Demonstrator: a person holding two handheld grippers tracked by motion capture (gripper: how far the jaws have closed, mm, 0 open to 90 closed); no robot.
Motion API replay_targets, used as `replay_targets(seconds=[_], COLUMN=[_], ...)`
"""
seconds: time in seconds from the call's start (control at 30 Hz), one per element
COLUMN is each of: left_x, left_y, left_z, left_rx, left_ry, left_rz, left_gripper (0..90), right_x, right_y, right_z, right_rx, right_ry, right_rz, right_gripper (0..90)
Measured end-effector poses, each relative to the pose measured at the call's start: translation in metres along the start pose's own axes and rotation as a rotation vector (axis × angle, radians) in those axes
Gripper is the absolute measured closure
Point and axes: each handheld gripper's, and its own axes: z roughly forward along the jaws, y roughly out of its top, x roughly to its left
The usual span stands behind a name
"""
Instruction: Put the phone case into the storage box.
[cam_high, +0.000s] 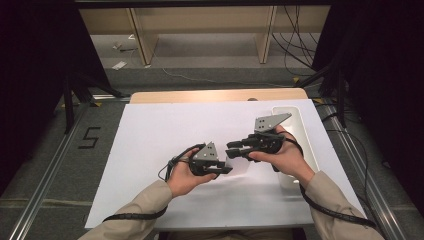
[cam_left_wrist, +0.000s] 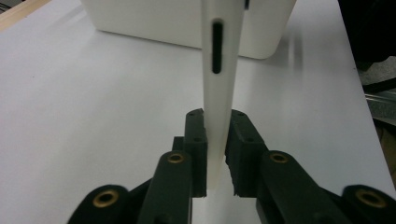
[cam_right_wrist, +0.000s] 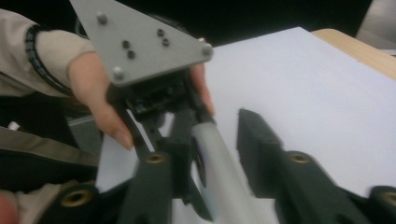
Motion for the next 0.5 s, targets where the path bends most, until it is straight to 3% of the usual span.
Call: replay_targets(seconds=[0.07, 0.1, 0.2, 0.37, 0.5], left_x=[-0.0004, -0.0005, 0.0009, 0.0020, 0.0040], left_y=[0.0012, 0.0014, 0.0010, 0.0013, 0.0004], left_z=[-0.0008, -0.0009, -0.0027, -0.0048, -0.0066], left_rx=[-0.005, -0.008, -0.013, -0.009, -0.009], left_ry=[0.002, 0.009, 0.028, 0.073, 0.119], left_rz=[-0.001, -0.010, -0.022, -0.045, -0.074], left_gripper=[80.7, 80.8, 80.9, 80.8, 80.8], right_x=[-0.0006, -0.0004, 0.0002, -0.0040, -0.0065], right_y=[-0.0001, 0.0001, 0.0011, -0.0007, -0.0018], right_z=[-0.0015, -0.0017, -0.0017, -0.0048, -0.0079], right_rx=[-0.013, -0.018, -0.035, -0.091, -0.119], right_ry=[-0.002, -0.027, -0.083, -0.114, -0.141], right_rz=[-0.002, -0.011, -0.026, 0.012, 0.035], right_gripper=[62.5, 55.4, 46.8, 31.8, 27.7])
